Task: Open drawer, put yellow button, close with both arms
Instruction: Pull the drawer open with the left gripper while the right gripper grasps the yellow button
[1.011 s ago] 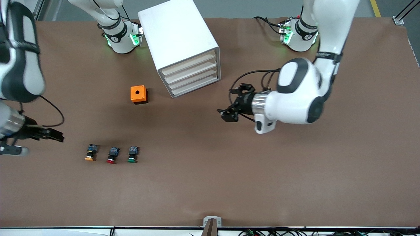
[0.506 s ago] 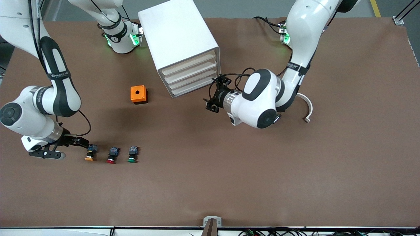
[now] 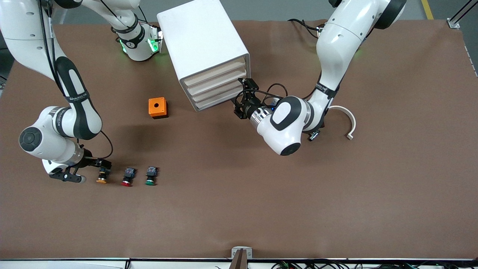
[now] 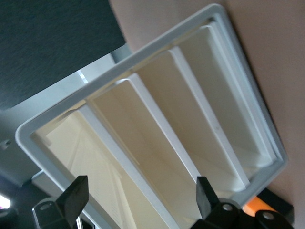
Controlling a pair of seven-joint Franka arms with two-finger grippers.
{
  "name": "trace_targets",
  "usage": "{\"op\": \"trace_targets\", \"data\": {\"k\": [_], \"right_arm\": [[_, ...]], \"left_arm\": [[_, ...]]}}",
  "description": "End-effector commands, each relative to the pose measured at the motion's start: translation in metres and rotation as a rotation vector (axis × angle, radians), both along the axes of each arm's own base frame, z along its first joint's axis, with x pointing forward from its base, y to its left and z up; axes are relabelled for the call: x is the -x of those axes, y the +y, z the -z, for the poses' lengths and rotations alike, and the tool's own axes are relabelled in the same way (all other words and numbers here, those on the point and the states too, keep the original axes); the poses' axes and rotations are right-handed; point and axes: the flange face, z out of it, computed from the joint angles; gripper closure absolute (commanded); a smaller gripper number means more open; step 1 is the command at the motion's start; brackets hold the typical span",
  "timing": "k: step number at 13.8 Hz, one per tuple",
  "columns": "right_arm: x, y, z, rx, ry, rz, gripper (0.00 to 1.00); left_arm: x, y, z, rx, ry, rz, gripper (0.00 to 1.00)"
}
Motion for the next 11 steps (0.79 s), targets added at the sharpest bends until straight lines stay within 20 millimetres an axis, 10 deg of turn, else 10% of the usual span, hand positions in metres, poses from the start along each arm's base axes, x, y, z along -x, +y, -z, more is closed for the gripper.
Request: {"op": "trace_targets", "data": {"k": [1,6,9,11], "right_arm": [[-0.004,0.01,0.015,-0.013,-0.015,0.018,0.02],[-0.008,0.018,0.021,-0.008,-0.022,0.005,0.47],[-0.007,0.015,0.021,-0.008,-0.017,0.011,0.98],[-0.011,0.013,0.009,-0.01,-0.022,0.012,1.0]], "left_arm": [[0.003,-0.001,0.004,-0.067,0.13,-0.008,0.01],[0.011,-0.004,0.026,-0.181,0.267,-0.037,0.1],[0.015,-0.01,0.024,-0.244,0.34,-0.055,0.29],[0.023,-0.018,0.022,-0.272,0.368,-0.046,0.38]]}}
